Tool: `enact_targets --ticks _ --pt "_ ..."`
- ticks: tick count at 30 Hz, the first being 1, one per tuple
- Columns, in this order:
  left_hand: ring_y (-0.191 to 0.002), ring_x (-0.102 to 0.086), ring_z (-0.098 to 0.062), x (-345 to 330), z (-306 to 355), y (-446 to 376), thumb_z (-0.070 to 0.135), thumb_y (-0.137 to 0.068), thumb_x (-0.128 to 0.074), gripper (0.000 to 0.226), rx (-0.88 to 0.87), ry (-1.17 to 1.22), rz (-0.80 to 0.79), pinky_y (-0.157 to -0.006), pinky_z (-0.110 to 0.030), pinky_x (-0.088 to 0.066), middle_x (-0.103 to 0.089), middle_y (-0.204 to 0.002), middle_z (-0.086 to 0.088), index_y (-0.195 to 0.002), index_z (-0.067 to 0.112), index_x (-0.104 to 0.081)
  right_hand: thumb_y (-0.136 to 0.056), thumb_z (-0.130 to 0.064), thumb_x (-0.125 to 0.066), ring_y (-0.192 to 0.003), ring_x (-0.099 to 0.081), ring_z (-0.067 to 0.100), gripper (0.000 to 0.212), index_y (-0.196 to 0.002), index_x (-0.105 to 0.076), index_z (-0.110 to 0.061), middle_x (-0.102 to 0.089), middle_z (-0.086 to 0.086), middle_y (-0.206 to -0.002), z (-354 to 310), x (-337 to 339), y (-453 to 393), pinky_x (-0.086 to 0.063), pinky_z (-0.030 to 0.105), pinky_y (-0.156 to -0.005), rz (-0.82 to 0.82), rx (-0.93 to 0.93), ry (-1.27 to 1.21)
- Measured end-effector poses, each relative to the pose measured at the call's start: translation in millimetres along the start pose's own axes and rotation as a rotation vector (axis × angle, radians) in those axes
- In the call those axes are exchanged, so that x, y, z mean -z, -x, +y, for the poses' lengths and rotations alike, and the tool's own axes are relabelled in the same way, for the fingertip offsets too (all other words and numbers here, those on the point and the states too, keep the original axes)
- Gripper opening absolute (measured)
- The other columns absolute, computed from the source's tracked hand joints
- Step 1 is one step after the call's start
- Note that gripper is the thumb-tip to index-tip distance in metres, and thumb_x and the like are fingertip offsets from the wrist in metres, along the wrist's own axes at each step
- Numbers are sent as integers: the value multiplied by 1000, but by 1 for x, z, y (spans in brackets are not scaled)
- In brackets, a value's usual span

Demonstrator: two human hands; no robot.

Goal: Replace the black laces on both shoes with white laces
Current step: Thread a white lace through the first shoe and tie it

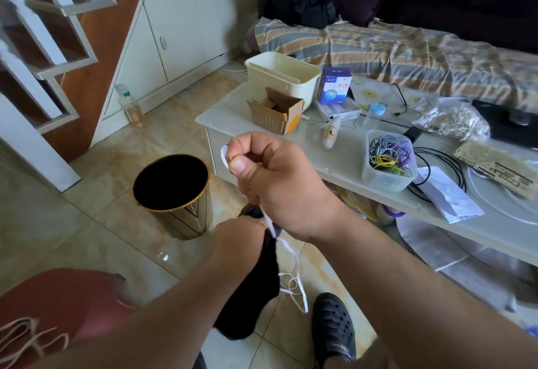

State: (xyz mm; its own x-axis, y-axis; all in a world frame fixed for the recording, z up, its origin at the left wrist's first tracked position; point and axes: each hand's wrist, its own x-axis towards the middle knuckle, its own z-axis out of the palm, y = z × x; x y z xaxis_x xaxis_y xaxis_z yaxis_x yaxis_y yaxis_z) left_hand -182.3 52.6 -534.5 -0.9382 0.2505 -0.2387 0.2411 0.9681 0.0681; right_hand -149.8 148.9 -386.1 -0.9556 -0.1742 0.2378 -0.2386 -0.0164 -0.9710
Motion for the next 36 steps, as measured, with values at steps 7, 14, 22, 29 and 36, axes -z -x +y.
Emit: enact_targets --ticks 7,14,22,29,36 --pt "-118 -61 -33 -23 -71 -9 24 -107 -31 66 41 -27 -42 -88 -44 -51 -62 -133 -6 -158 60 -10 -102 -3 -57 -56 -36 19 21 -88 -61 -18 -46 0 -67 -12 21 3 -36 31 -55 58 8 61" --pt "-117 -64 -31 -32 -82 7 21 -107 -31 64 53 -126 -107 -84 -41 -48 -63 -134 -5 -160 53 -19 -103 0 -50 -53 -30 16 12 -94 -53 -8 -34 30 -76 -58 41 -1 -27 27 -50 134 277 -144" --pt "-112 -62 -37 -16 -64 -10 22 -106 -41 53 -31 287 113 -92 -46 -50 -62 -122 -13 -158 33 -36 -98 -2 -66 -64 -54 -4 22 -90 -68 -22 -60 -18 -74 29 19 1 -39 10 -67 -48 14 409" --pt "-82 -63 -8 47 -42 -3 27 -88 -80 40 58 765 511 -71 -10 -41 -66 -91 15 -126 22 -67 -91 -14 -77 -62 -68 1 13 -95 -76 -26 -73 -16 -71 69 19 8 -56 20 -68 194 -318 511" --pt "-47 -48 -6 72 -15 18 31 -85 -84 18 -32 882 714 -56 -16 -38 -51 -47 18 -102 28 -80 -96 -11 -70 -65 -70 17 22 -77 -73 -20 -74 5 -71 64 25 -1 -65 40 -77 528 -347 218"
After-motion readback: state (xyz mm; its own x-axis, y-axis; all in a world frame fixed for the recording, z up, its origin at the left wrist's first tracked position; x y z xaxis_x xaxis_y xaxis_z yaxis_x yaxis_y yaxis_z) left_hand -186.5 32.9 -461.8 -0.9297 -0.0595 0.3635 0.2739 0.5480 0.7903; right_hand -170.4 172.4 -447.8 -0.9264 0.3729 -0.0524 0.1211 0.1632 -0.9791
